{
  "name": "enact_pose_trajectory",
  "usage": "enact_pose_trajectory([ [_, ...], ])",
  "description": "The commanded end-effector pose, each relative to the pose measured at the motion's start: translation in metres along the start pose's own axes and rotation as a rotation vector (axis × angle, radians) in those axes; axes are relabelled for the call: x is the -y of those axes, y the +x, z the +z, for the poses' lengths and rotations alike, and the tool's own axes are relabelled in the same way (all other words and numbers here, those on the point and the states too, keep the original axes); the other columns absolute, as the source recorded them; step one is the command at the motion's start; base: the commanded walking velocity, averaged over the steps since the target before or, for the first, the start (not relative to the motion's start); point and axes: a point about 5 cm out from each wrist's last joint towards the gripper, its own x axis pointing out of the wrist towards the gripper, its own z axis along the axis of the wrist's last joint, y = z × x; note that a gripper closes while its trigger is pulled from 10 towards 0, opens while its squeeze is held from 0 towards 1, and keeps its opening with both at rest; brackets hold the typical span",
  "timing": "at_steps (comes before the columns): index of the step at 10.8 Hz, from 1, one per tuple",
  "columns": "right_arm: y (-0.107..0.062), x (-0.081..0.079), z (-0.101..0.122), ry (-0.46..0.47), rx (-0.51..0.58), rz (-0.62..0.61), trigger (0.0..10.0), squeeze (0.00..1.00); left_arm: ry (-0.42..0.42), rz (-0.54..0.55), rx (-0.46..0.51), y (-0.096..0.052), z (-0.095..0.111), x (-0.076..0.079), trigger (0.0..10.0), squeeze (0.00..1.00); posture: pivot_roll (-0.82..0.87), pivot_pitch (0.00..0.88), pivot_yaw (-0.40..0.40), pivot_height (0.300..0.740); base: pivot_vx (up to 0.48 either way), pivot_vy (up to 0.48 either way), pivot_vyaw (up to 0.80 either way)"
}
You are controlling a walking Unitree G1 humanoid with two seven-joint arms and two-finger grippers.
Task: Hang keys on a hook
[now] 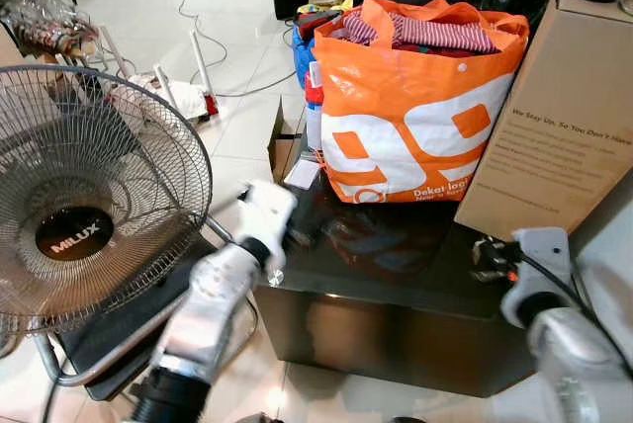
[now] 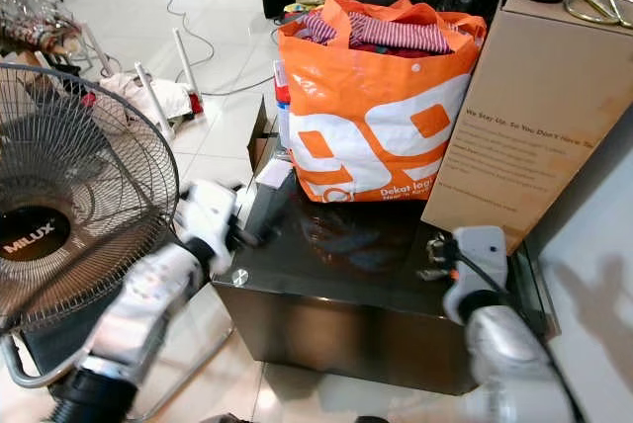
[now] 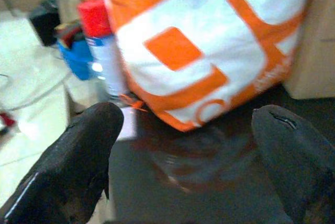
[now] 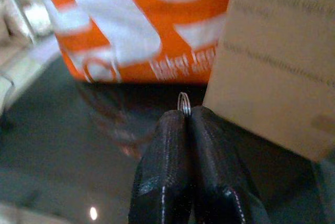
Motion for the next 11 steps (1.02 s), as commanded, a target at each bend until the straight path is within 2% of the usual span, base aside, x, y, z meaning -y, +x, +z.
enact_pose_trajectory([
  [1,0.000,-0.018,0.019,-0.022,0.098,0.042,0.5,0.00,0.008,0.084,0.027,-0.003,0.006,-0.019,10.0,0.00,-0.19,0.000,0.059,0.740,0.000,0.000,0.00],
  [2,-0.001,-0.024,0.021,0.003,0.109,0.070,10.0,0.00,0.021,0.119,0.033,-0.005,0.009,-0.023,10.0,0.00,-0.15,0.000,0.050,0.740,0.000,0.000,0.00],
  [3,-0.005,-0.027,0.010,0.001,0.094,0.083,10.0,0.00,0.021,0.158,0.022,-0.011,0.005,-0.021,10.0,0.00,-0.13,0.000,0.060,0.740,0.000,0.000,0.00],
  [4,-0.004,-0.021,0.002,0.032,0.076,0.017,10.0,0.00,0.015,0.151,0.022,-0.014,0.003,-0.018,10.0,0.00,-0.14,0.000,0.077,0.740,0.000,0.000,0.00],
  [5,-0.005,-0.017,-0.002,0.064,0.076,-0.043,10.0,0.00,-0.008,0.139,0.012,-0.013,0.001,-0.017,10.0,0.00,-0.16,0.000,0.107,0.740,0.000,0.000,-0.80],
  [6,-0.005,-0.016,-0.004,0.066,0.072,-0.080,10.0,0.00,0.001,0.159,-0.004,-0.013,0.002,-0.024,10.0,0.00,-0.18,0.000,0.122,0.740,0.000,0.000,-0.80],
  [7,-0.003,-0.019,-0.001,0.095,0.084,-0.078,10.0,0.00,0.009,0.172,0.005,-0.015,0.006,-0.031,10.0,0.00,-0.14,0.000,0.099,0.740,0.000,0.000,-0.80],
  [8,-0.002,-0.025,-0.007,0.088,0.064,-0.052,10.0,0.00,0.038,0.207,0.039,-0.023,0.010,-0.037,10.0,0.00,-0.12,0.000,0.081,0.740,0.000,0.000,-0.80],
  [9,0.000,-0.031,-0.008,0.092,0.060,-0.023,10.0,0.00,0.024,0.264,0.055,-0.028,0.012,-0.045,10.0,0.00,-0.08,0.000,0.063,0.740,0.000,0.000,-0.80],
  [11,0.006,-0.030,-0.004,0.050,0.069,-0.015,10.0,0.00,0.017,0.291,0.013,-0.031,0.008,-0.042,10.0,0.00,-0.07,0.000,0.049,0.740,0.000,0.000,-0.80],
])
